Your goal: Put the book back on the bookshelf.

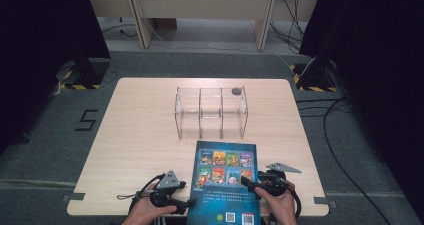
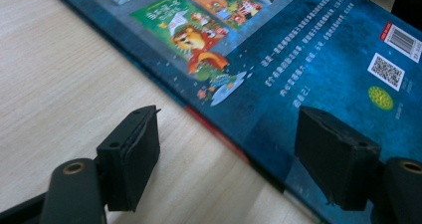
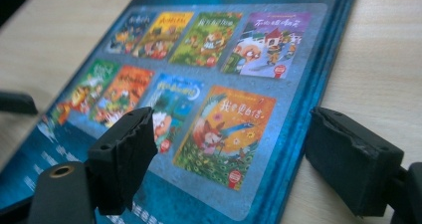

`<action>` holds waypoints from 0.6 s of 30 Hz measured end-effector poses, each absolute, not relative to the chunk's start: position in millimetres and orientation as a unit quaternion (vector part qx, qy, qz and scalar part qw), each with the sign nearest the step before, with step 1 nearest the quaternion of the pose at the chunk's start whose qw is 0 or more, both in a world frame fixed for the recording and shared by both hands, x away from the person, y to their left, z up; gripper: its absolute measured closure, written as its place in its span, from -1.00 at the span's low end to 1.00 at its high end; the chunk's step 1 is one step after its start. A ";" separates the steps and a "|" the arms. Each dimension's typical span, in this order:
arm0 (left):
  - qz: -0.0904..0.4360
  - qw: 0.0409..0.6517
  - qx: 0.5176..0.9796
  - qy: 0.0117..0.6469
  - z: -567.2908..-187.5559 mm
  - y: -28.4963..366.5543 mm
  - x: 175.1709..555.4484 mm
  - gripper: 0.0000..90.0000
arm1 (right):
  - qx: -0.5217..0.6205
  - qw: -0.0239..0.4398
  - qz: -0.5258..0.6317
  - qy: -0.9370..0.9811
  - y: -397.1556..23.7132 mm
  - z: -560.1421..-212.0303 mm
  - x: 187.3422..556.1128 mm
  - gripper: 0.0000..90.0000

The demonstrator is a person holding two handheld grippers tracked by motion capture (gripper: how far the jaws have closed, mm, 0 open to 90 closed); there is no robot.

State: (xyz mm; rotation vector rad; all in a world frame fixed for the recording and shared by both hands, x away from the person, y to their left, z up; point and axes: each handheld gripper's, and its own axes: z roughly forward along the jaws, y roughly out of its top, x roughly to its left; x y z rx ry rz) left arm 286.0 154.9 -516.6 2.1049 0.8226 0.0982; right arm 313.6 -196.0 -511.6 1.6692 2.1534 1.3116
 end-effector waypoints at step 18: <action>0.002 0.447 0.816 0.367 -517.5 163.8 284.5 -0.27 | 0.575 0.037 0.465 0.672 -182.5 -515.4 313.9 -0.53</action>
